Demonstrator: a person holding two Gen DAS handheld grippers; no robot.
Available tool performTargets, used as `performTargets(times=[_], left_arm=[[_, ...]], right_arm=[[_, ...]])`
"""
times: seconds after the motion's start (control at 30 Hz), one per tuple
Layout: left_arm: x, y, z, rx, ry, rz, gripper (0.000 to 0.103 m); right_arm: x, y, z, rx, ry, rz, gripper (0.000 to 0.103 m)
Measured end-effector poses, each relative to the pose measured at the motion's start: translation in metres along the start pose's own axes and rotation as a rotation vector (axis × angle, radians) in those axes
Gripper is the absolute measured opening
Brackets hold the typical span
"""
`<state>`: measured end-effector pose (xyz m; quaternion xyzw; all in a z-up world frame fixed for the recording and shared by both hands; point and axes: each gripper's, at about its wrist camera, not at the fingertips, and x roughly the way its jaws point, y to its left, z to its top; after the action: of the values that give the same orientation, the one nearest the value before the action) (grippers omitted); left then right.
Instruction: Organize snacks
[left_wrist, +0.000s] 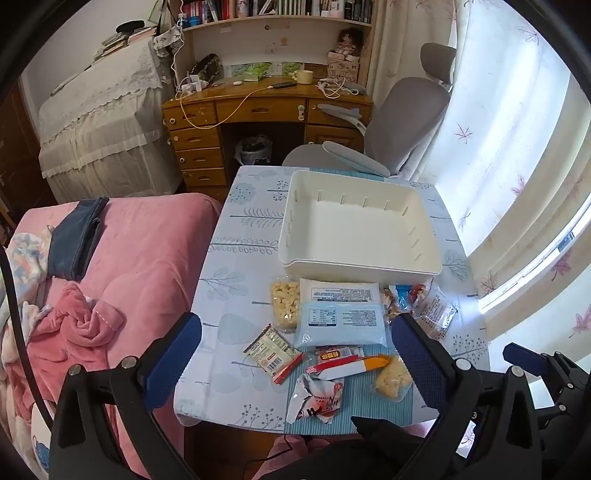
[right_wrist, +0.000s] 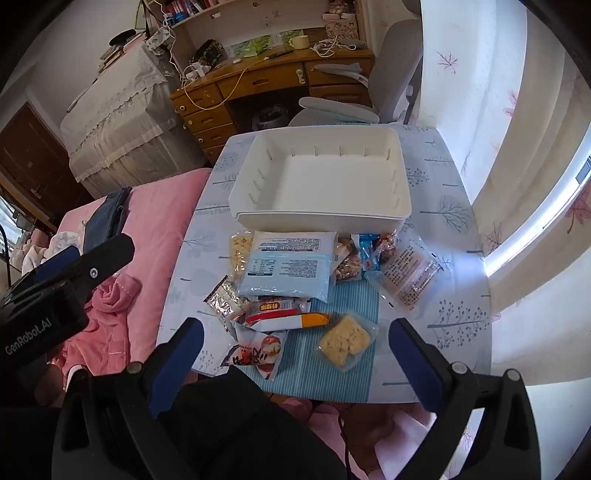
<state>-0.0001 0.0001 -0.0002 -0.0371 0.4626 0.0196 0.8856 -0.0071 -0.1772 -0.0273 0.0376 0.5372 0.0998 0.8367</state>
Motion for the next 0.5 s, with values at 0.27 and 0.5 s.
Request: performTargets(times=[0.27, 0.5], left_arm=[[0.0065, -0.0005, 0.0013, 0.000, 0.010, -0.004, 0.102], [0.0048, 0.0026, 0.0009, 0.005, 0.014, -0.010, 0.102]], right_arm=[[-0.0001, -0.0006, 0.0003, 0.000, -0.002, -0.001, 0.101], [-0.0010, -0.0006, -0.0003, -0.003, -0.004, 0.002, 0.101]])
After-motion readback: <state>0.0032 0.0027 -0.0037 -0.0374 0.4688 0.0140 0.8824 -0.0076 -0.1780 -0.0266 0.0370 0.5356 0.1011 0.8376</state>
